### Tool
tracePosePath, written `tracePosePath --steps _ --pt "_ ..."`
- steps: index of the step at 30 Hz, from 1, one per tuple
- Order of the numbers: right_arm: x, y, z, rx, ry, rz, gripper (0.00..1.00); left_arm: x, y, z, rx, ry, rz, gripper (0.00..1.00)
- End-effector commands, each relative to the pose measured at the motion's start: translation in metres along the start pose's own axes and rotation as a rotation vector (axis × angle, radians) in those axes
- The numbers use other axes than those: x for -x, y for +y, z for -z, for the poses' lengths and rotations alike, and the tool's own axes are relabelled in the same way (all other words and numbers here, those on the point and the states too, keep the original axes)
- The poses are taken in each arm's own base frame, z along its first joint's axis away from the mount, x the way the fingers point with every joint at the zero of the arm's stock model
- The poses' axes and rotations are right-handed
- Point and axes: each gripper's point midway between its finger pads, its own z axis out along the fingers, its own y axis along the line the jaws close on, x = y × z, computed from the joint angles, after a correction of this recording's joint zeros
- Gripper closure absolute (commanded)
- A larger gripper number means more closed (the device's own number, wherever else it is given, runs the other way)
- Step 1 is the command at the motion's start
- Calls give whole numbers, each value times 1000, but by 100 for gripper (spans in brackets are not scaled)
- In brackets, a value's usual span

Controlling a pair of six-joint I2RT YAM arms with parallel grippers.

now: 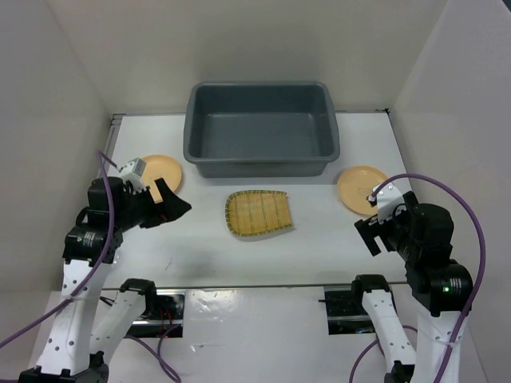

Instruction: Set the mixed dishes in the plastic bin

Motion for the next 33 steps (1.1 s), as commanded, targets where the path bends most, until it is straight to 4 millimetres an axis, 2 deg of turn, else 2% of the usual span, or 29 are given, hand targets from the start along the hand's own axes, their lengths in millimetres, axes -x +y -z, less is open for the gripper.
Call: tracePosePath --steps 1,6,7,8,9,10,11,13,14,17,19,22,23,26,31,32,33 --pt "17 -11 -3 -36 -49 -37 2 -8 -26 -10 -166 13 97 0" --pt "46 4 -1 68 -186 -5 2 -11 -17 -19 -118 23 114 0" --pt "47 -3 -10 41 -170 -41 2 -10 -15 -19 -100 26 104 0" --pt "48 -25 -19 -61 -151 -71 2 -9 -13 -19 -85 32 99 0" --pt "42 -32 -32 -90 -104 -102 2 -5 -16 -15 -81 30 79 0" --pt "28 -30 -62 -53 12 -107 2 -11 -9 -15 -30 75 86 0" --pt "20 -32 -77 -48 74 -109 2 -9 0 -14 26 73 47 0" --pt "-1 -22 -107 40 195 -27 2 -6 8 -7 92 82 22 0" --pt "-13 -10 -129 127 270 -3 2 -4 13 -5 119 71 -3 0" --pt "-33 1 -164 216 372 31 2 -6 16 -4 138 89 -8 0" --pt "-39 1 -181 252 380 54 2 -7 16 -1 137 87 -9 0" --pt "-45 0 -196 263 370 83 2 -12 17 8 141 70 -2 0" --pt "-50 6 -201 287 380 77 2 -14 17 10 136 60 -6 0" --pt "-62 9 -209 322 391 96 2 -27 24 14 166 90 -2 0" --pt "-96 6 -229 357 433 79 2 -42 34 21 193 96 10 0" --pt "-105 1 -230 363 446 74 2 -48 37 21 201 110 14 0" --pt "-117 5 -235 398 473 64 2 -48 37 21 201 110 14 0"
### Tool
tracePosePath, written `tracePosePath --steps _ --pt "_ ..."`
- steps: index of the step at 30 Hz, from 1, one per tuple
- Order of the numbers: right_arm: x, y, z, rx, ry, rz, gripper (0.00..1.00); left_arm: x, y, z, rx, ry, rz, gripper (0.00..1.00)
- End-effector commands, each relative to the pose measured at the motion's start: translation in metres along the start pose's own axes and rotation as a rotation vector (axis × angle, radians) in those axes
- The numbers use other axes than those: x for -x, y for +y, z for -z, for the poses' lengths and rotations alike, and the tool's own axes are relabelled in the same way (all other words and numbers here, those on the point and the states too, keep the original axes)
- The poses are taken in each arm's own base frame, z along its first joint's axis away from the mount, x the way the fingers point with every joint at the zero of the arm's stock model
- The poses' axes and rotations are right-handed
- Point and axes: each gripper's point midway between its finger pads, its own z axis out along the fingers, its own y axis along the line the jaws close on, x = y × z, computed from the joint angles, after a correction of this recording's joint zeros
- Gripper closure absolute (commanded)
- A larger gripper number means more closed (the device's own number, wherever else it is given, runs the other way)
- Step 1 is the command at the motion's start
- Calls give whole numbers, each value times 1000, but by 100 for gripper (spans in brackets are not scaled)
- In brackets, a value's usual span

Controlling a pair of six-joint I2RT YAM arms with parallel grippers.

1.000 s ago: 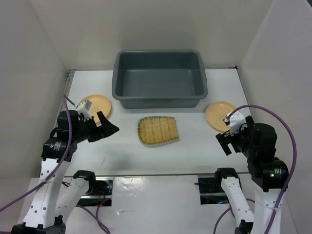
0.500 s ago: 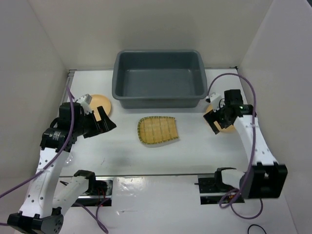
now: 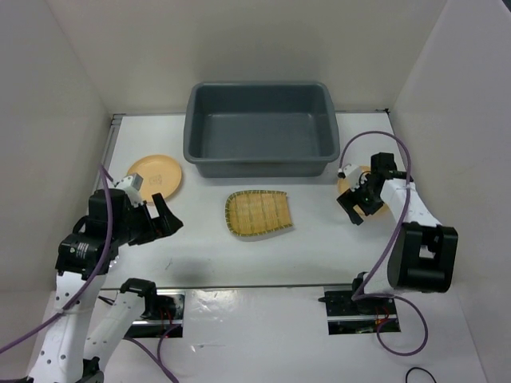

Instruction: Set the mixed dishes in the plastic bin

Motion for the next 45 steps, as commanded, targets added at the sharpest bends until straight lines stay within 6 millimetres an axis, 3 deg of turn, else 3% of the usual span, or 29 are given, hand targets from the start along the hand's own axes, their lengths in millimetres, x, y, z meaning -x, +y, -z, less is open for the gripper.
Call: tracePosePath --steps 1,6,10,12,14,16,19,20,22,25,26,28,29,32,33,37,38,40,41,42,43,44,45 --pt "-5 -13 -23 44 -25 30 2 -11 9 -2 35 32 -4 0" --pt "-20 -32 -42 106 -17 -20 2 -2 4 1 29 20 -7 0" --pt "-27 -25 -53 150 1 9 7 2 6 1 56 25 -4 0" --pt "-39 -19 -59 158 44 4 29 6 9 0 77 16 -4 0" --pt "-48 -15 -67 175 76 8 44 7 11 0 88 10 4 0" --pt "-53 -11 -71 204 94 17 53 9 9 2 84 2 3 0" --pt "-50 -17 -71 205 88 -6 83 16 10 6 101 -14 -18 0" --pt "-47 -20 -70 197 85 -19 100 20 11 6 115 -18 -18 0" --pt "-41 -27 -54 184 60 -34 100 27 16 11 154 -37 -53 0" --pt "-16 -44 -2 108 -60 -21 100 31 19 8 174 -45 -62 0" --pt "-2 -51 28 30 -127 7 100 28 21 8 175 -42 -62 0" --pt "13 -57 61 -60 -195 39 100 26 22 5 169 -56 -51 0" --pt "24 -60 88 -139 -249 88 100 23 24 4 171 -52 -51 0" --pt "53 -58 126 -221 -323 159 100 19 27 0 165 -65 -43 0" --pt "71 -65 152 -269 -370 163 100 19 27 0 165 -65 -43 0" --pt "148 -63 209 -319 -557 186 100 19 27 -7 161 -51 -51 0" --pt "183 -45 218 -296 -620 219 100 18 26 -9 156 -38 -50 0" --pt "219 -35 228 -332 -663 252 100 15 29 -15 170 -7 -46 0" --pt "244 -7 224 -286 -692 312 100 15 29 -16 170 -7 -46 0" --pt "260 1 203 -248 -668 324 100 17 28 -16 163 -14 -48 0" --pt "277 7 206 -245 -692 349 100 18 28 -14 158 -25 -39 0" --pt "292 26 197 -208 -692 377 100 18 28 -14 158 -25 -39 0" --pt "308 30 167 -176 -651 391 100 20 30 -11 162 -40 -31 0"
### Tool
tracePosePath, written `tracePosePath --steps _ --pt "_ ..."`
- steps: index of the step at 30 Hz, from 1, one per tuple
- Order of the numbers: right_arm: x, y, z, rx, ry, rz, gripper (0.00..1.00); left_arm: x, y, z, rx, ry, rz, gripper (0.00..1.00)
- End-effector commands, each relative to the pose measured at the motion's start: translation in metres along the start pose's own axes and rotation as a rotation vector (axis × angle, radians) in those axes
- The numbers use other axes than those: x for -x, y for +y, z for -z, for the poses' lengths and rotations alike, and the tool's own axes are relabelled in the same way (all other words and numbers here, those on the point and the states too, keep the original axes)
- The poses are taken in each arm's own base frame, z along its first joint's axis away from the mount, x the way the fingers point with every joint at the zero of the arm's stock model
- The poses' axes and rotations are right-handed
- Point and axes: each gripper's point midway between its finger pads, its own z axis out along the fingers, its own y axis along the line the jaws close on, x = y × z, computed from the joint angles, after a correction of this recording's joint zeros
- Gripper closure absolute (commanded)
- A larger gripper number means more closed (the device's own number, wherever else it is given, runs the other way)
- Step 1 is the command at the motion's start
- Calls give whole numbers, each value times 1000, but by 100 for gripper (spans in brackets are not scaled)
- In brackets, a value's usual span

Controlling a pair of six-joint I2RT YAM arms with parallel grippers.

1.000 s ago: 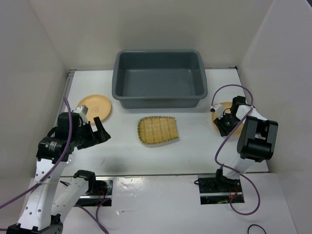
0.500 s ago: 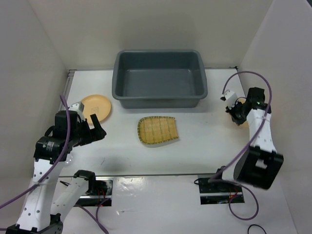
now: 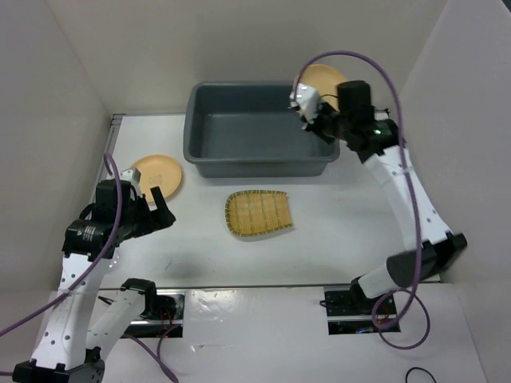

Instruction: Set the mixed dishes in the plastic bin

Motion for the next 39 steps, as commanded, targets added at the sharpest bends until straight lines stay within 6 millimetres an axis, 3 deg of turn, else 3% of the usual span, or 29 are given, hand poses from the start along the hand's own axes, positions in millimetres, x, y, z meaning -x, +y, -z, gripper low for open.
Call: tracePosePath --steps 1,2,3,4,6,7,9,10,11,13,14,15,16,17,18,20,22,24,29,31,32,34,35,36,38,39 --pt "12 10 -64 27 36 -21 100 8 -2 5 -29 -54 -16 0" --pt "25 2 -74 9 17 -13 100 9 0 5 -23 -57 -10 0" --pt "24 0 -88 16 26 -24 100 9 0 5 -23 -57 -10 0" --pt "20 -1 -118 36 50 -36 100 10 1 7 -22 -69 -4 0" --pt "9 2 -145 76 86 -49 100 12 1 11 -17 -83 14 0" --pt "4 2 -170 91 105 -52 100 10 3 11 -5 -78 29 0" --pt "-9 2 -188 130 118 -85 100 18 -3 23 -22 -112 59 0" --pt "2 -8 -192 110 93 -80 100 16 -3 29 -24 -115 71 0" --pt "-22 4 -215 156 147 -98 100 19 -3 33 -21 -125 94 0" --pt "-39 5 -244 172 177 -109 100 13 0 37 1 -102 123 0" --pt "-44 8 -253 183 191 -112 100 9 1 37 7 -89 134 0" --pt "-32 -7 -245 162 162 -114 100 9 2 37 22 -80 150 0" --pt "-70 9 -275 206 230 -136 100 8 3 40 26 -73 151 0" --pt "-82 19 -279 231 259 -143 100 8 2 38 30 -64 163 0" --pt "-81 11 -282 192 258 -134 100 11 0 41 24 -75 174 0" --pt "-95 22 -290 234 285 -116 100 17 -3 43 22 -79 184 0" --pt "-95 16 -288 220 266 -121 100 23 -5 44 21 -80 184 0" --pt "-113 33 -298 276 301 -118 100 30 -9 45 27 -70 185 0" --pt "-119 39 -302 295 294 -155 98 53 -11 36 72 -38 131 0" --pt "-105 39 -297 314 250 -170 72 63 -8 25 115 -10 94 0" --pt "-95 36 -289 319 231 -171 42 70 -8 20 129 -13 93 0" --pt "-75 30 -277 322 178 -178 26 88 -8 4 166 -17 80 0" --pt "-50 15 -260 287 128 -191 17 97 -7 -1 177 -32 87 0" --pt "-35 5 -249 258 96 -199 2 102 -8 -8 176 -35 75 0" --pt "-5 -26 -220 175 20 -295 2 125 -6 -28 187 -73 85 0" --pt "23 -43 -186 146 -51 -316 2 139 2 -40 214 -72 113 0"
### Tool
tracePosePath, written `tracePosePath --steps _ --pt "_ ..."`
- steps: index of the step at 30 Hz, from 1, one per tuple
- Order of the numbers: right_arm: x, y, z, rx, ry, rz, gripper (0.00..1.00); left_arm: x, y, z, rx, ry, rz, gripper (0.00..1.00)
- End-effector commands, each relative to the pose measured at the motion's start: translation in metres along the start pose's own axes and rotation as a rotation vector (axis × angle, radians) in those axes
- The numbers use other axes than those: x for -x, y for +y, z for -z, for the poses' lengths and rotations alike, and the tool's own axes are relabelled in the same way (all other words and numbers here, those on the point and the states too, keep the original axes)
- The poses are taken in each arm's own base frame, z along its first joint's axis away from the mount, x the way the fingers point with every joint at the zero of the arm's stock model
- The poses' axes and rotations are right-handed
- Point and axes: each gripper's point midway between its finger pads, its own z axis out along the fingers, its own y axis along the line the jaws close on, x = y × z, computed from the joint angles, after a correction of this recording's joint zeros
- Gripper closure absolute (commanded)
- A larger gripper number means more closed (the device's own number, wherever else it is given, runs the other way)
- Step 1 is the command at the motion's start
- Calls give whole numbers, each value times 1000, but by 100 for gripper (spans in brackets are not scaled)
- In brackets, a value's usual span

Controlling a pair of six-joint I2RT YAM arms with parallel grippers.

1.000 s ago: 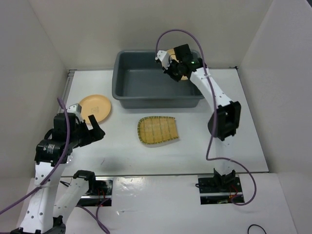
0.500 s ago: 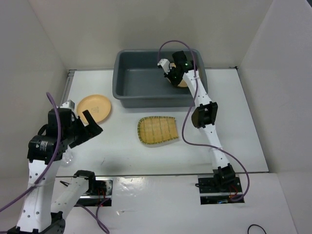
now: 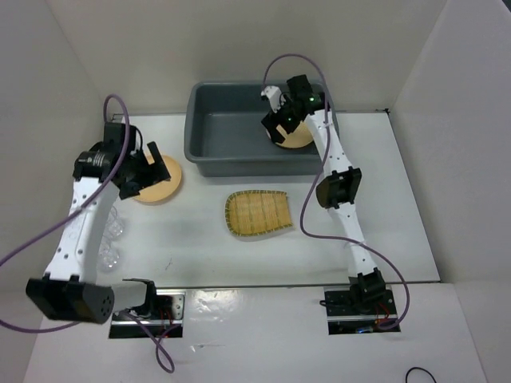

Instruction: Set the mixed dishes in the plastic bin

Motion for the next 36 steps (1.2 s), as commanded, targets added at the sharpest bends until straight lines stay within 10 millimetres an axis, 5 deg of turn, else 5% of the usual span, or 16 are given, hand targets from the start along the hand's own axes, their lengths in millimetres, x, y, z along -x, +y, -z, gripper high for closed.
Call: tracePosePath --steps 1,4,6,8,9,13,19,27,36 --pt "103 -7 164 -95 -343 -60 2 59 -5 -22 -9 -119 34 0" --pt "93 12 191 -64 -290 -71 2 88 -3 -69 -67 -83 121 0" --pt "73 7 212 -75 -244 -107 2 96 12 -111 -44 -1 172 0" --pt "70 5 234 -90 -258 -119 2 122 20 -122 -7 -17 183 0" --pt "64 0 243 -100 -259 -134 2 123 32 -146 43 25 199 0" --pt "62 14 295 -124 -301 -142 2 150 66 -180 112 64 221 5" --pt "41 46 305 -61 -261 -146 2 169 93 -213 181 62 241 5" --pt "29 50 302 -62 -225 -161 2 134 123 -247 226 194 194 13" --pt "9 53 300 -97 -171 -180 2 88 137 -270 215 328 69 7"
